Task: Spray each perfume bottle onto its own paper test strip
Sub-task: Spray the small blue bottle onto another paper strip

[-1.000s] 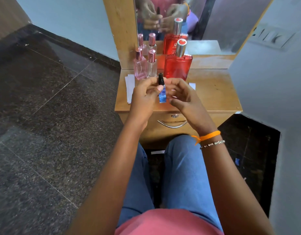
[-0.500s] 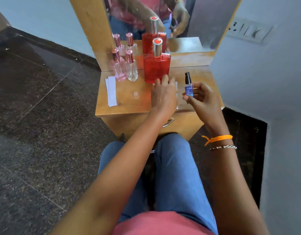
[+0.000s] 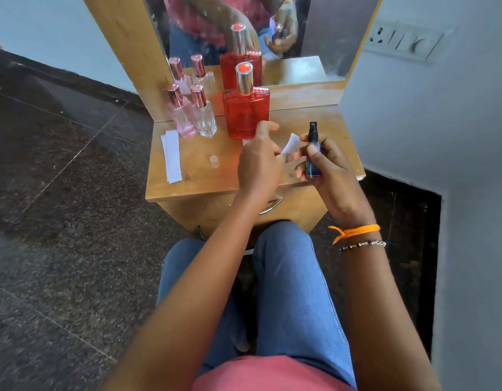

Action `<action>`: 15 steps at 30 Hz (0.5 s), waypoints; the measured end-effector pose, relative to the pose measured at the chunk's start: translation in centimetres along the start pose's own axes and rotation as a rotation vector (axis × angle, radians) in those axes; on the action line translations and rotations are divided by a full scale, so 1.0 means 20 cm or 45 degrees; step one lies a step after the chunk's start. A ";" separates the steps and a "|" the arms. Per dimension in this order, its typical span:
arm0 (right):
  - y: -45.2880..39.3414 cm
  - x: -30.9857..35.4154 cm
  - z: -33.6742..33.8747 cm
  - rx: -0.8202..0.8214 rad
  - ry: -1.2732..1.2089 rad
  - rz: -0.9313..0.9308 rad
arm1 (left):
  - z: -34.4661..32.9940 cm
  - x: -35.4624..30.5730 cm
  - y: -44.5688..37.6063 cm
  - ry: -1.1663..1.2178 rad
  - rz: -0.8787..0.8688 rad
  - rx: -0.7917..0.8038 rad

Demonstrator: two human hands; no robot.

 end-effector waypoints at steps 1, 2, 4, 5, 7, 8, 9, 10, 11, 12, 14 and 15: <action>0.00 0.00 -0.01 0.021 -0.057 -0.005 | 0.01 0.01 0.00 0.090 0.050 0.025; 0.01 0.00 -0.01 0.029 -0.104 -0.011 | 0.02 0.01 0.01 0.180 0.080 0.056; 0.01 0.01 -0.02 0.007 -0.155 -0.019 | 0.04 0.01 0.02 0.361 0.123 0.116; 0.02 0.01 -0.01 -0.028 -0.149 -0.011 | 0.04 0.01 0.03 0.439 0.148 0.137; 0.03 0.05 0.01 -0.151 -0.023 0.058 | 0.06 0.02 0.05 0.536 0.198 0.167; 0.04 0.08 0.03 -0.214 0.093 0.116 | 0.06 0.02 0.06 0.561 0.224 0.185; 0.05 0.10 0.03 -0.256 0.218 0.169 | 0.06 0.03 0.07 0.586 0.253 0.204; 0.05 0.11 0.03 -0.274 0.334 0.210 | 0.06 0.04 0.08 0.610 0.279 0.225; 0.05 0.13 0.03 -0.277 0.438 0.240 | 0.06 0.04 0.08 0.644 0.309 0.251; 0.05 0.14 0.02 -0.270 0.538 0.269 | 0.05 0.05 0.09 0.679 0.347 0.283; 0.04 0.16 -0.01 -0.245 0.729 0.345 | 0.03 0.08 0.10 0.755 0.439 0.329; 0.04 0.17 -0.03 -0.227 0.817 0.388 | 0.02 0.09 0.10 0.788 0.477 0.346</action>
Point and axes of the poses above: each hand's wrist, its own y-axis away from the middle knuckle, its own z-axis out of the back of the hand, x = y × z, the point moved 8 cm from there along -y, towards the middle knuckle, and after that the axes turned 2 degrees about x, right-handed, at the moved point
